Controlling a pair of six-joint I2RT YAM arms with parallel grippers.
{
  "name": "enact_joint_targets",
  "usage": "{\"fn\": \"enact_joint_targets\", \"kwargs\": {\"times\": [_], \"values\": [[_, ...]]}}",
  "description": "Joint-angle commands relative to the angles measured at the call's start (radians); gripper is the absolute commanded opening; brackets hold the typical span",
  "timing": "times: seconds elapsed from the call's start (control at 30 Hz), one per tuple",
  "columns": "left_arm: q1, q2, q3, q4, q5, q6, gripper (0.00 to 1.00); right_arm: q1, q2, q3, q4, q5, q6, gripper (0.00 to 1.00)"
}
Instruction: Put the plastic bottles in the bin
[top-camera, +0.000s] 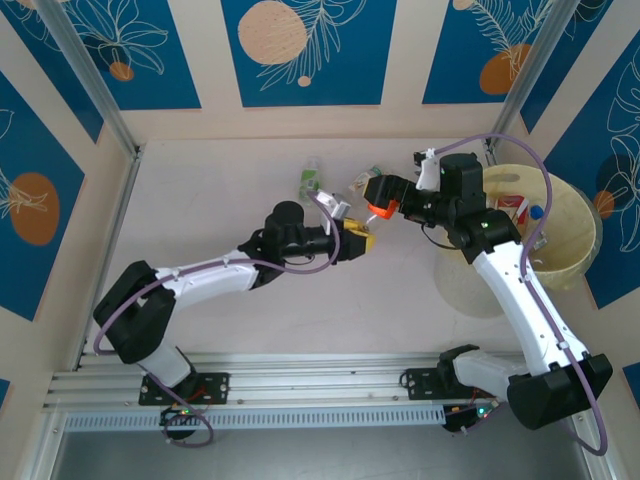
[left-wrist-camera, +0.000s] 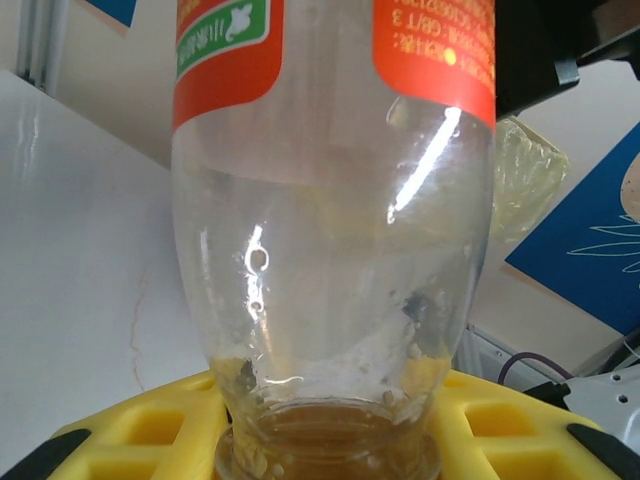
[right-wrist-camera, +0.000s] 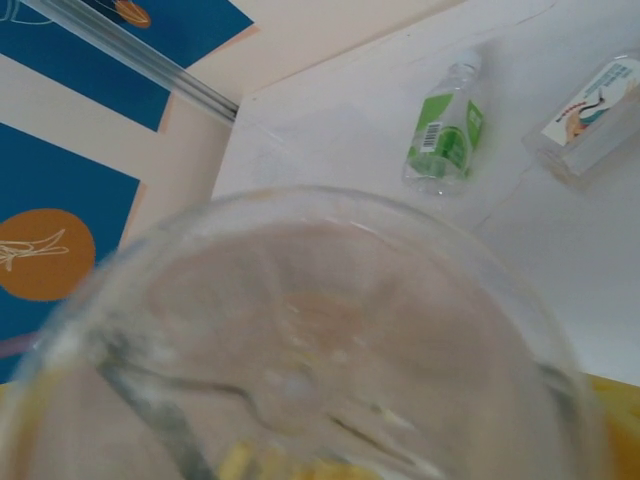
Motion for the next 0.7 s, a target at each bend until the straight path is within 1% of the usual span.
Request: {"fn": "enact_joint_targets", "kwargs": {"times": [0.0,0.1,0.13,0.2,0.23,0.27,0.3,0.33,0.37,0.43,0.5,0.57,0.67], "values": [[-0.013,0.015,0.031,0.068,0.021,0.001,0.00,0.005,-0.011,-0.002,0.047,-0.027,0.033,0.97],[-0.014,0.016,0.034,0.067,0.022,0.006,0.00,0.006,-0.018,-0.007,0.044,-0.001,0.030,0.75],[-0.015,0.016,0.036,0.062,0.021,0.007,0.00,0.005,-0.027,-0.006,0.047,-0.004,0.023,0.69],[-0.014,0.016,0.041,0.053,0.030,0.007,0.00,0.005,-0.053,-0.008,0.056,-0.002,-0.001,0.61],[-0.015,0.017,0.045,0.049,0.044,0.011,0.13,0.006,-0.069,-0.008,0.052,0.020,-0.016,0.57],[-0.014,0.019,0.053,0.040,0.065,0.022,0.40,0.005,-0.086,-0.003,0.041,0.061,-0.034,0.55],[-0.014,0.022,0.059,0.024,0.073,0.030,0.76,0.005,-0.100,0.007,0.021,0.101,-0.059,0.54],[-0.013,0.022,0.066,0.003,0.068,0.031,0.88,0.003,-0.114,0.035,-0.019,0.154,-0.101,0.54],[-0.013,0.020,0.064,-0.008,0.055,0.033,0.94,0.001,-0.127,0.074,-0.071,0.212,-0.154,0.54],[-0.013,0.012,0.047,-0.002,0.021,0.037,1.00,0.000,-0.156,0.160,-0.175,0.357,-0.254,0.55],[-0.012,-0.002,0.022,0.005,-0.030,0.049,1.00,-0.006,-0.181,0.236,-0.258,0.536,-0.338,0.55],[-0.012,-0.012,0.006,-0.015,-0.093,0.074,1.00,-0.018,-0.202,0.293,-0.319,0.759,-0.408,0.55],[-0.010,-0.020,0.012,-0.072,-0.153,0.113,1.00,-0.062,-0.220,0.330,-0.349,1.031,-0.502,0.55]]}}
